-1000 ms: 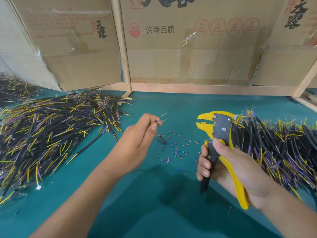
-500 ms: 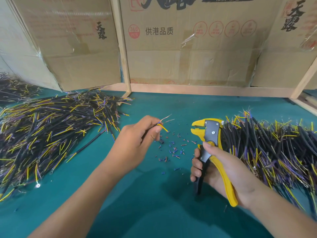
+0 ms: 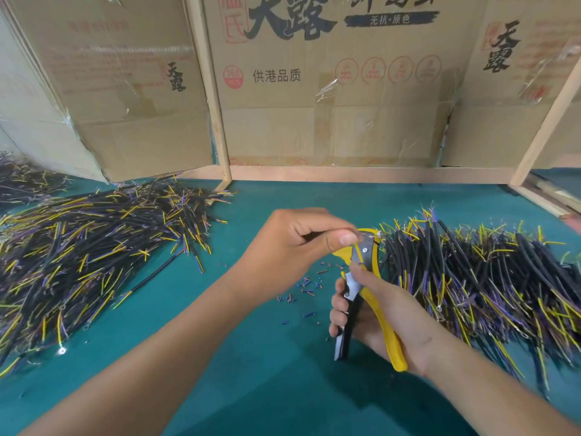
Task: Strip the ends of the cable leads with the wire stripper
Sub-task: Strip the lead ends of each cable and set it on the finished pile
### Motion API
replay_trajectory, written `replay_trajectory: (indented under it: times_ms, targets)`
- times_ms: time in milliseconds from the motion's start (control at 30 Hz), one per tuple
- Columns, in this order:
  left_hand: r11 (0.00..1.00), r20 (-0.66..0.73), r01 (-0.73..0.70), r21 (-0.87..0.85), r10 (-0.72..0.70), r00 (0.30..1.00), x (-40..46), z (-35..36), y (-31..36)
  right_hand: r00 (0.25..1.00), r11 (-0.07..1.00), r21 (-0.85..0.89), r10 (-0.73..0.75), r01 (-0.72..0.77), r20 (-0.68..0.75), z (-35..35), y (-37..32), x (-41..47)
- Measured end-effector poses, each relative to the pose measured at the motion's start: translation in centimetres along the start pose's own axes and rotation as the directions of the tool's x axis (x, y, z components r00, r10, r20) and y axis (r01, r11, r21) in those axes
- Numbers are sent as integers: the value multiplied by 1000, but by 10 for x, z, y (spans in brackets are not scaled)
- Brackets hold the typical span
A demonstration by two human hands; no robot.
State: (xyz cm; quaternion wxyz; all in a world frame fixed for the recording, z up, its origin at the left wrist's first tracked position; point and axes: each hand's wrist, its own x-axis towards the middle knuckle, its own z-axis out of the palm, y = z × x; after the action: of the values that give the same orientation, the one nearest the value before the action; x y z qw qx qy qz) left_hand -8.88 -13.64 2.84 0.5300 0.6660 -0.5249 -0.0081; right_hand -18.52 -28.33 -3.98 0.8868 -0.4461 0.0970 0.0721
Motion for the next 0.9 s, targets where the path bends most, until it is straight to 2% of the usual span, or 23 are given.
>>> replay_trajectory:
  times_ms: [167,300,400,500,567,667,733,800,833,900]
  targets:
    - [996,75,56,67,-61,995,31,19,11,999,999,26,40,-39,-21,-5,1,6]
    - [964,68,117,241,-136,988,65,38,16,996,996,48,74,-72,-51,-6,2,10]
    - [928,130,180,326,-232,964,87,55,15,994,995,56,89,-85,-71,-5,3,9]
    - [936,161,232,265,-280,946,100,69,14,990,993,58,106,-101,-91,-1,1,7]
    - [941,127,262,216,-293,948,105,77,12,991,993,58,108,-103,-84,0,-1,4]
    - [916,17,388,101,-391,920,115,88,7,992,992,60,111,-107,-63,-1,-1,1]
    - [834,-37,552,-26,-552,833,126,93,5,990,991,67,120,-116,-67,-5,2,5]
    - [672,44,702,-236,-714,699,135,96,5,985,985,76,159,-154,-71,-10,4,10]
    - [609,93,729,-312,-744,661,138,97,3,978,978,82,198,-193,-63,-12,5,13]
    - [591,96,735,-331,-754,650,143,100,1,962,960,81,271,-269,-14,-17,7,15]
